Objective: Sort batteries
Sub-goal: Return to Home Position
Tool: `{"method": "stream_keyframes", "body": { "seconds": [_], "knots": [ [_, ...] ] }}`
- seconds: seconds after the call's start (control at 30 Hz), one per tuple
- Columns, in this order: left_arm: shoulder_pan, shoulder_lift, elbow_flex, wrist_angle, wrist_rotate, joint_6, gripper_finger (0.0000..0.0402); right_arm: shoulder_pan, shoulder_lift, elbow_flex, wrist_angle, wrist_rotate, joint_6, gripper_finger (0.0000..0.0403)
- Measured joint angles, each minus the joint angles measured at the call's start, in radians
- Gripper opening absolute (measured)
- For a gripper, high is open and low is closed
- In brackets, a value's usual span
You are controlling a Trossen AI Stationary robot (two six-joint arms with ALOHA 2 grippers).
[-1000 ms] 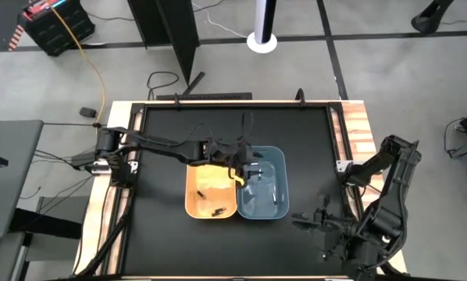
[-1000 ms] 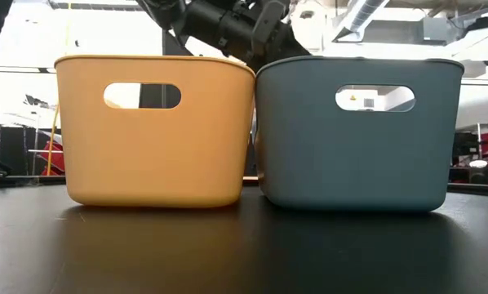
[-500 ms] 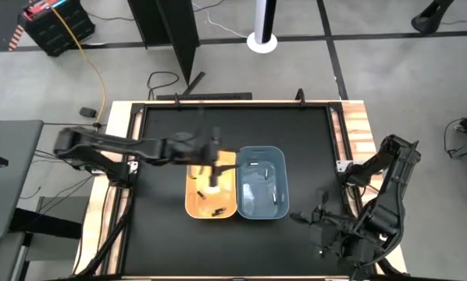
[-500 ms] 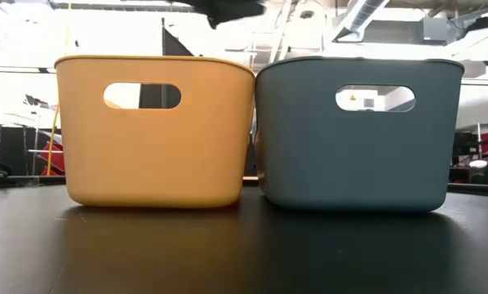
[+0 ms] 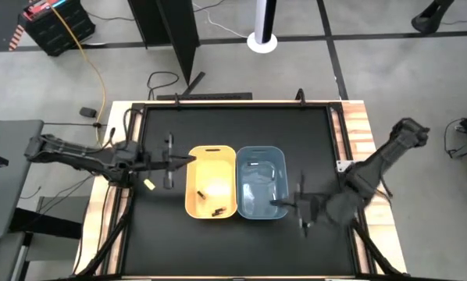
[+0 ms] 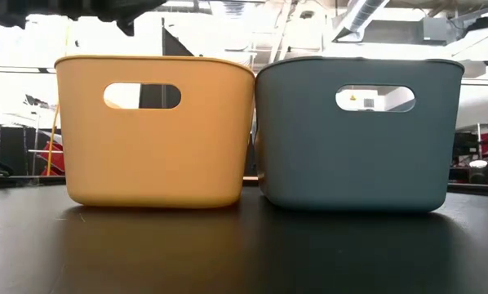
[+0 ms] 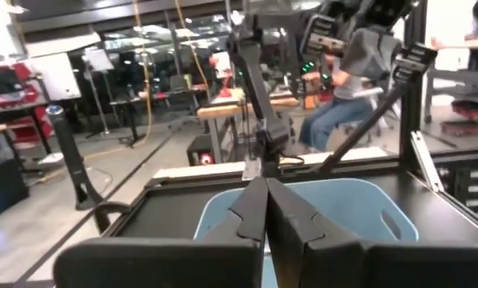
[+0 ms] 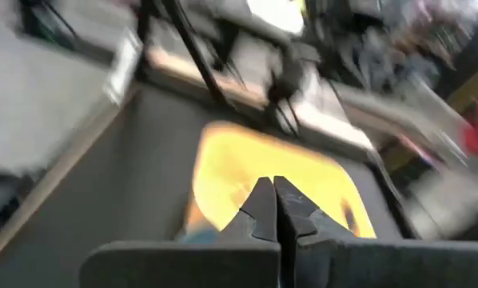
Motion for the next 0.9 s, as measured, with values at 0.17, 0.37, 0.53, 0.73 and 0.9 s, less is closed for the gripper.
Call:
{"method": "stream_keyframes", "body": {
  "seconds": [0.17,0.37,0.53,0.73,0.9],
  "knots": [
    [0.001,-0.096,-0.072,-0.003,-0.005,-0.01,0.0001,-0.156,-0.205,-0.256,0.254,-0.184,-0.133,0.0001],
    [0.035,-0.11,-0.113,-0.035,0.004,-0.007,0.0001,-0.295,-0.534,-0.568,0.422,-0.305,-0.163,0.0],
    [0.087,-0.111,-0.172,0.006,0.069,-0.032,0.0,-0.341,-0.844,-0.784,0.418,-0.373,-0.085,0.0],
    [0.135,-0.147,-0.274,0.087,0.145,-0.072,0.0,-0.352,-1.112,-0.973,0.395,-0.455,-0.039,0.0],
    [0.15,-0.239,-0.373,0.13,0.165,-0.101,0.0,-0.351,-1.253,-1.07,0.351,-0.458,-0.02,0.0]
  ]
}}
